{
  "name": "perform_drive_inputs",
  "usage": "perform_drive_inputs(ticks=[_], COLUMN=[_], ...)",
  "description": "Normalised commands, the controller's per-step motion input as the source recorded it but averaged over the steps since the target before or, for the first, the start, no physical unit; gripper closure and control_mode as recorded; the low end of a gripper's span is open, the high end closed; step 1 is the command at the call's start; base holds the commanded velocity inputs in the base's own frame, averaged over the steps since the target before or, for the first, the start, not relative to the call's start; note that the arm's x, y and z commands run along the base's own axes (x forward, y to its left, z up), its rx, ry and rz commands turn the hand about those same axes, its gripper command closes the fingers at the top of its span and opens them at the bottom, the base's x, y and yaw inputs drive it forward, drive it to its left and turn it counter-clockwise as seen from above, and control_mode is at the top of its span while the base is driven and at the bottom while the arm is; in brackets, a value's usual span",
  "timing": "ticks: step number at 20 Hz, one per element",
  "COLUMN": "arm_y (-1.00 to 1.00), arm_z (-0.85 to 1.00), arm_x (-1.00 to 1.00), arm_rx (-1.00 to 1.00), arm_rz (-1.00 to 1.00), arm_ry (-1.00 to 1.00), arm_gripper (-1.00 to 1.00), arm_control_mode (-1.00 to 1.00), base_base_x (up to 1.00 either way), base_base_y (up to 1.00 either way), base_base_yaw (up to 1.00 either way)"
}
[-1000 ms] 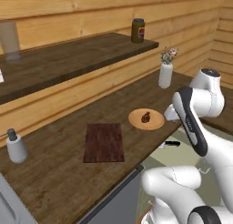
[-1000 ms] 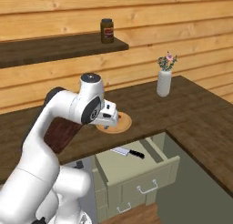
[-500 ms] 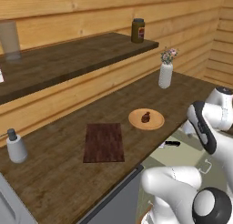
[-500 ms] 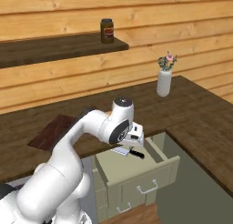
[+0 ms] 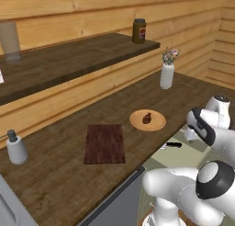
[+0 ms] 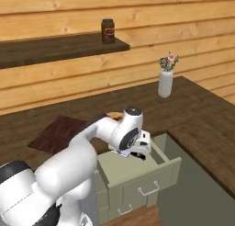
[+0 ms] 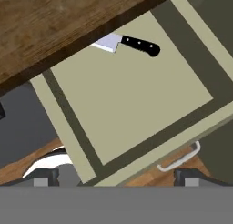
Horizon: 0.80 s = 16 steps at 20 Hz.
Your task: Pick up the knife from the drawer and place it on the cutting board. Then place the meat from the plate to the cutting board.
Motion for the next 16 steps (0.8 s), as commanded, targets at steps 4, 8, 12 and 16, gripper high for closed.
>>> perform_drive_inputs(ticks=[4,8,12,16], arm_y=[-0.26,-0.24,-0.22,-0.16], arm_z=[-0.48,-0.5,-0.44,-0.44], arm_x=[0.21,0.26,0.26,0.29], arm_rx=[0.0,0.0,0.0,0.0], arm_rz=[0.1,0.08,0.07,0.07], arm_ry=[0.0,0.01,0.02,0.06], arm_gripper=[-1.0,-1.0,-1.0,-1.0], arm_control_mode=[-1.0,-1.0,-1.0,-1.0], base_base_x=[0.0,0.0,0.0,0.0], base_base_y=[0.0,0.0,0.0,0.0], base_base_yaw=[0.0,0.0,0.0,0.0])
